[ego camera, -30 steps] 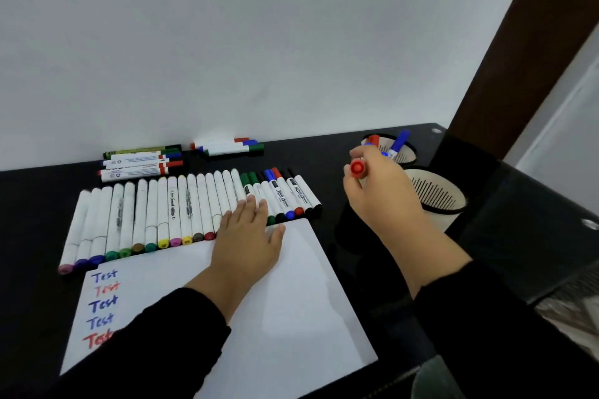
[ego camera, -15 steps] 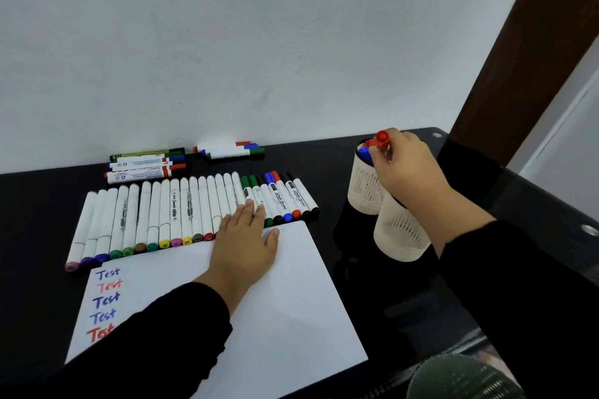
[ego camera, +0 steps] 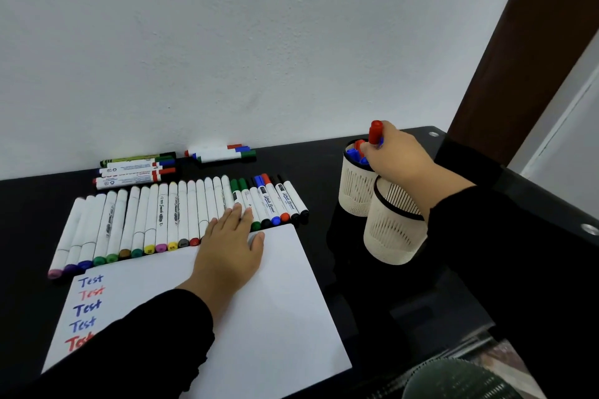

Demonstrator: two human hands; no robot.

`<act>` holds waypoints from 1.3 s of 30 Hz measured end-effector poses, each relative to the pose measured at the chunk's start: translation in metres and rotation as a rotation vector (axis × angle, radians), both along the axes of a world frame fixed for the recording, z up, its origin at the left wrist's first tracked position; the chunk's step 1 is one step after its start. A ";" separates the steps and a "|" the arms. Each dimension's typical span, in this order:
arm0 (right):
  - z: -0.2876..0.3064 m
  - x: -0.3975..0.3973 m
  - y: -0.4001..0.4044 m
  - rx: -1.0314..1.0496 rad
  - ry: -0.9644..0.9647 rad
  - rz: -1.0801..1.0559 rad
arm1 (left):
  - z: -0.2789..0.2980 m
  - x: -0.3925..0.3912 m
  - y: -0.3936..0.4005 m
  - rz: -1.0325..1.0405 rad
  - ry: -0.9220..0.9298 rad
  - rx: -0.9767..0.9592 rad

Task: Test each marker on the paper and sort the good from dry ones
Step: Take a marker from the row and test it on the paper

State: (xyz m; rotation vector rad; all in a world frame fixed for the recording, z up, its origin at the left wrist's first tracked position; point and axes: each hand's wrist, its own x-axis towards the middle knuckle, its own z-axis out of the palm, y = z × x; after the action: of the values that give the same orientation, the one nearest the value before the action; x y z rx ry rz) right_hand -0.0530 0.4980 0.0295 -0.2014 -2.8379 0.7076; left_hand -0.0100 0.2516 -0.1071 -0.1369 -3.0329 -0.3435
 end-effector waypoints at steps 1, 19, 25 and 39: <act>0.000 -0.001 0.000 0.001 -0.013 0.000 | 0.000 0.000 0.000 0.002 0.006 0.003; -0.004 -0.003 -0.001 0.247 -0.035 0.053 | 0.000 0.000 0.000 0.036 -0.016 0.035; 0.002 -0.002 -0.004 0.318 0.030 0.101 | 0.014 -0.002 -0.003 0.062 -0.096 0.258; 0.010 -0.018 -0.088 0.418 0.030 0.409 | 0.021 -0.008 -0.045 0.091 0.024 0.258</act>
State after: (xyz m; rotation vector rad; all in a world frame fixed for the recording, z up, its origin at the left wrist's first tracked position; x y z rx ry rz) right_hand -0.0711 0.4102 0.0392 0.4602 -2.9414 0.1600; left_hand -0.0179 0.2062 -0.0856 0.0151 -2.9245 -0.7130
